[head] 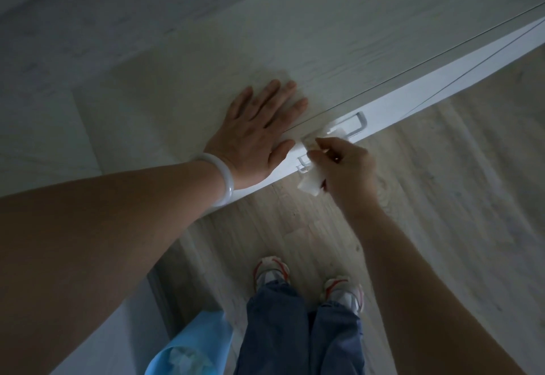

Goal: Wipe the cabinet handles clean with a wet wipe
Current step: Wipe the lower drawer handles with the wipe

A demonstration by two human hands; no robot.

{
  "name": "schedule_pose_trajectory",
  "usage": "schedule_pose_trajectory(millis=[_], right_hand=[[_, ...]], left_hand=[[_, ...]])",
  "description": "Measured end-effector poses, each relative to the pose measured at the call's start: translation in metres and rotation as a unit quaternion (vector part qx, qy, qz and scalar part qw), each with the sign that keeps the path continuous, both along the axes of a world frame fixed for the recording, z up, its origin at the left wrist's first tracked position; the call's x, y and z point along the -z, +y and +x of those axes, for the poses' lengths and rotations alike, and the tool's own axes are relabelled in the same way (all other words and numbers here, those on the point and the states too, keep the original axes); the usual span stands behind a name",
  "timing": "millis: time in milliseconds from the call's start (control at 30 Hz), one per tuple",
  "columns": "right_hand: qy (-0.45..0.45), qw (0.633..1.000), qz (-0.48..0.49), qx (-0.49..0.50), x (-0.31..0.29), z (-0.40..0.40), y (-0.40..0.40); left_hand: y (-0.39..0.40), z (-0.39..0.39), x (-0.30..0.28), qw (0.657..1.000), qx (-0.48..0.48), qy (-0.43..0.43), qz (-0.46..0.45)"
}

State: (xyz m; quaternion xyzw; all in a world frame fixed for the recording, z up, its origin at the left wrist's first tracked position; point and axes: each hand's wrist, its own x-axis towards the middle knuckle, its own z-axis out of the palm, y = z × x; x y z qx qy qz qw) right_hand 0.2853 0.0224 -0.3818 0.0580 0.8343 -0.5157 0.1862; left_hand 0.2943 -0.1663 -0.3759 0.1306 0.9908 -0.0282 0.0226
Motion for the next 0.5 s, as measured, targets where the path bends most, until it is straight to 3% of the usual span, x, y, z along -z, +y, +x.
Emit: schedule_pose_trajectory(millis=[167, 367, 500], right_hand=[[-0.011, 0.99, -0.066, 0.125, -0.002, -0.023, 0.026], [-0.022, 1.0, -0.01, -0.002, 0.0, -0.004, -0.003], [-0.007, 0.996, -0.052, 0.068, -0.006, -0.019, 0.024]], left_hand=[[0.0, -0.001, 0.001, 1.0, 0.005, 0.003, 0.001], [0.0, 0.0, 0.001, 1.0, 0.0, 0.002, 0.0], [-0.002, -0.001, 0.001, 1.0, 0.004, 0.005, 0.003]])
